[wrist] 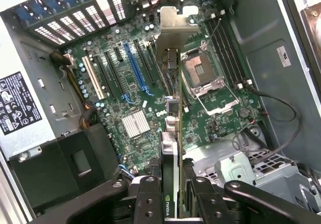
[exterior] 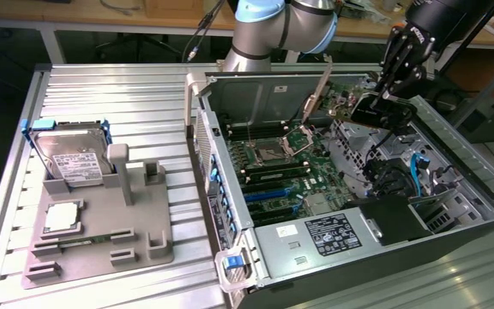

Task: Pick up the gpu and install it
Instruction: 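Insert the gpu into the slot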

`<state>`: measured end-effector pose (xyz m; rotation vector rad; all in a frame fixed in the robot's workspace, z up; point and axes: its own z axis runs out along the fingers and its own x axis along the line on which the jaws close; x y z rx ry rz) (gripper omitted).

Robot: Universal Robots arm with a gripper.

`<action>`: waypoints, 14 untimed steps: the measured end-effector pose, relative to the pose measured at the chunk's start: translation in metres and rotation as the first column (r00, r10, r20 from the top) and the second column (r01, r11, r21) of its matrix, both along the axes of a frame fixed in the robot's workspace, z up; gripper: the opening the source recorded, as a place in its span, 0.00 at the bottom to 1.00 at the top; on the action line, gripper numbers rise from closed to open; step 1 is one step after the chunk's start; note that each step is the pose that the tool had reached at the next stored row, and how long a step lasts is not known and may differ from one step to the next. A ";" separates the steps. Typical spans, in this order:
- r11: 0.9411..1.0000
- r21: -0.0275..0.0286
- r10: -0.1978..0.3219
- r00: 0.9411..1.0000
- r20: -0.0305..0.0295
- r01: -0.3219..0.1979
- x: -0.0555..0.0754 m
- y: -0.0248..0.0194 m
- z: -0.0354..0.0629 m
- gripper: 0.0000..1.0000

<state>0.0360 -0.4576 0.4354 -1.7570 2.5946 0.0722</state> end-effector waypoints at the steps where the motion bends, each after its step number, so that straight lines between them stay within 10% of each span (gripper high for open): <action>1: 1.000 0.000 0.006 1.000 0.000 -0.006 0.000 0.0000 0.0000 0.27; 14: 0.996 0.000 0.086 0.996 0.000 -0.086 0.000 0.0000 0.0000 0.27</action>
